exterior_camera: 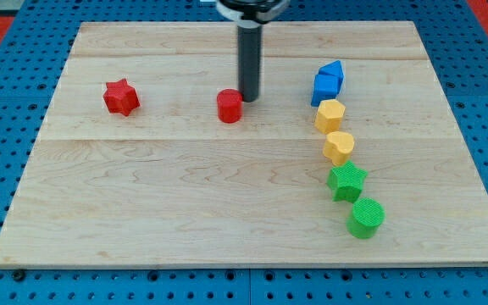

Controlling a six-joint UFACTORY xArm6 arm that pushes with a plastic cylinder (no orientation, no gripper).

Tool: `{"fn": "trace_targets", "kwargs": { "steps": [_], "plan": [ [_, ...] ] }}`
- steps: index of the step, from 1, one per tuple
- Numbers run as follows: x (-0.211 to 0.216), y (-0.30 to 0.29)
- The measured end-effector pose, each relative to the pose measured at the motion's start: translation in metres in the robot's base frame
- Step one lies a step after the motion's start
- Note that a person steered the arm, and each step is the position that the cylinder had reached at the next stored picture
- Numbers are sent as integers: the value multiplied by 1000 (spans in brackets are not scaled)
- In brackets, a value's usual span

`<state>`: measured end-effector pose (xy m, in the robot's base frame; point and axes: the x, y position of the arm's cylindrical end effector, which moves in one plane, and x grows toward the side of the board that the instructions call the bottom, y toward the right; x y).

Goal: Push the red star into the red circle

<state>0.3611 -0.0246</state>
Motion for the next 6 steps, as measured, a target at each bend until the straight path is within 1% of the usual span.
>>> {"fn": "trace_targets", "kwargs": {
  "steps": [1, 2, 3, 4, 5, 6],
  "plan": [
    [-43, -1],
    [-55, -117],
    [-24, -192],
    [3, -187],
    [6, -88],
    [-1, -121]
  ]
}}
